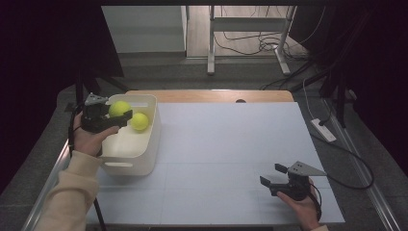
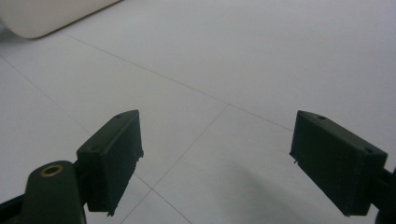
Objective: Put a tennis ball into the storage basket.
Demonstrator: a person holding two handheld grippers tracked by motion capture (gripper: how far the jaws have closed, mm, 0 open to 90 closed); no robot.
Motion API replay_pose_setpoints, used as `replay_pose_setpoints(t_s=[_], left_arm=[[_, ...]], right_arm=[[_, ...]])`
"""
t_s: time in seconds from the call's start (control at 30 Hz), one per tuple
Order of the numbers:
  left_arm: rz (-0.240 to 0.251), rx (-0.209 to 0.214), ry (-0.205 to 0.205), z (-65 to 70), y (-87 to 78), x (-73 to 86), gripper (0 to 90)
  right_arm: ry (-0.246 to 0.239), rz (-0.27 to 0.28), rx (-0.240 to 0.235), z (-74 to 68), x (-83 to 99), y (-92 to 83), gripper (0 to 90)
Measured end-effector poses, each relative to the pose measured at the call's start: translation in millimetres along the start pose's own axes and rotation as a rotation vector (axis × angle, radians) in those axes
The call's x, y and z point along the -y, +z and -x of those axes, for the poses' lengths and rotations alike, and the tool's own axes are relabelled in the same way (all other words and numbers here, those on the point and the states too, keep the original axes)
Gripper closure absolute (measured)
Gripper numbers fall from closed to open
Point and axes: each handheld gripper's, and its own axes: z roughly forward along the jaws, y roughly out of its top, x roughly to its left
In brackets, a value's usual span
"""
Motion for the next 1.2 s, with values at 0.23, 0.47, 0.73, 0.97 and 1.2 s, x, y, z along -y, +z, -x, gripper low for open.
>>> replay_pose_setpoints(t_s=[0.23,0.47,0.73,0.97,1.2], left_arm=[[-0.039,-0.009,-0.003,-3.4,7.7,-2.7,26.4],[-0.077,-0.009,-0.006,-4.8,15.6,-3.1,26.3],[-0.113,-0.015,-0.014,-7.5,22.0,-3.5,26.3],[-0.127,-0.035,-0.009,-7.9,25.2,-3.1,26.2],[-0.141,-0.061,-0.008,-10.6,24.6,-2.4,26.0]], right_arm=[[0.001,0.001,0.000,0.1,0.0,-0.1,16.5],[0.000,-0.001,0.000,0.0,0.2,0.3,16.5],[0.006,0.000,0.004,0.5,0.2,0.0,16.5],[0.004,-0.001,0.003,0.6,0.3,0.1,16.5],[0.005,0.001,0.001,0.9,0.3,-0.1,16.5]])
